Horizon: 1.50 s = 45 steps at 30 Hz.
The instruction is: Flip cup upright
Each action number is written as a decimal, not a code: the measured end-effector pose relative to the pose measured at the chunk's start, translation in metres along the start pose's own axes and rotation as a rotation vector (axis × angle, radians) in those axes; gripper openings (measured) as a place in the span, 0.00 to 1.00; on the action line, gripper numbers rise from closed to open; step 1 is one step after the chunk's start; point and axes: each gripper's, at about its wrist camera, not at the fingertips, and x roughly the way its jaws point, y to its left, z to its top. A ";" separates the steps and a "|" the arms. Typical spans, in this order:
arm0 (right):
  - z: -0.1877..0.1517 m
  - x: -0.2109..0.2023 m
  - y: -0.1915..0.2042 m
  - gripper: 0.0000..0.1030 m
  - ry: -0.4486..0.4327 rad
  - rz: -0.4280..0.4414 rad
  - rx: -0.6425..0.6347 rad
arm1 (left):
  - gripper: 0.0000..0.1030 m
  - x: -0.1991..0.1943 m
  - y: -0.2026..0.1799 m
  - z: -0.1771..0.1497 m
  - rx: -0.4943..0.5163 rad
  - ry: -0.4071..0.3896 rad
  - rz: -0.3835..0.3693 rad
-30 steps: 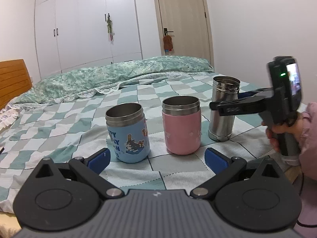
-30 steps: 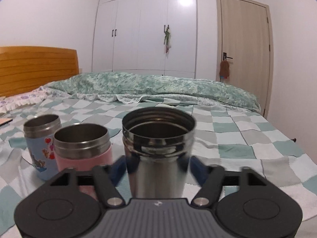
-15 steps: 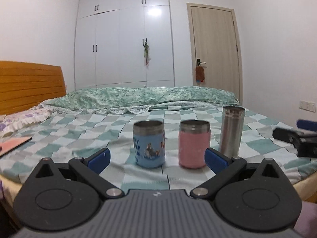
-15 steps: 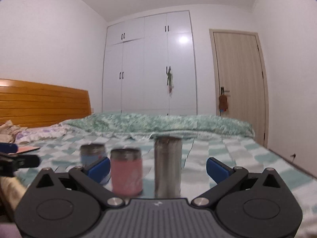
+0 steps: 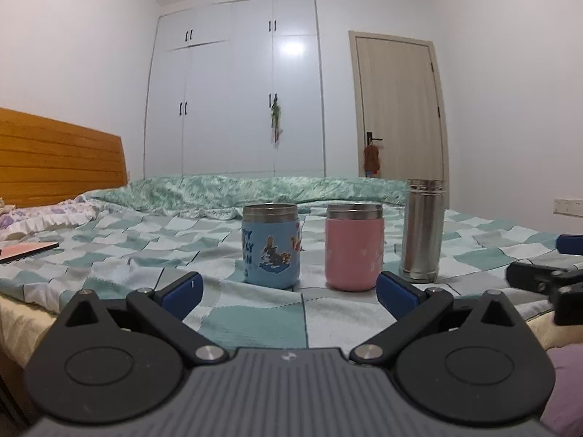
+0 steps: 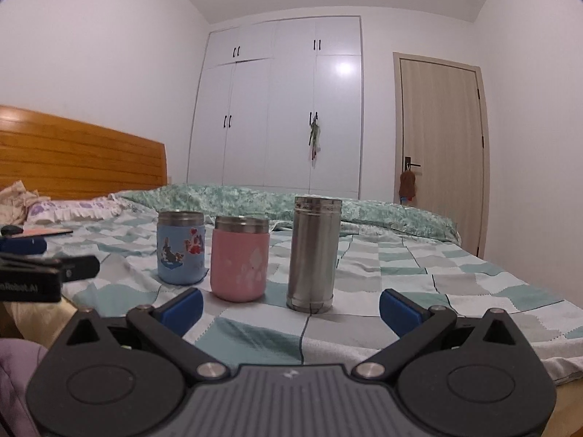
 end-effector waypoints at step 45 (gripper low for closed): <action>-0.001 -0.002 0.007 1.00 -0.018 -0.005 -0.045 | 1.00 0.004 -0.008 -0.003 0.017 0.001 -0.009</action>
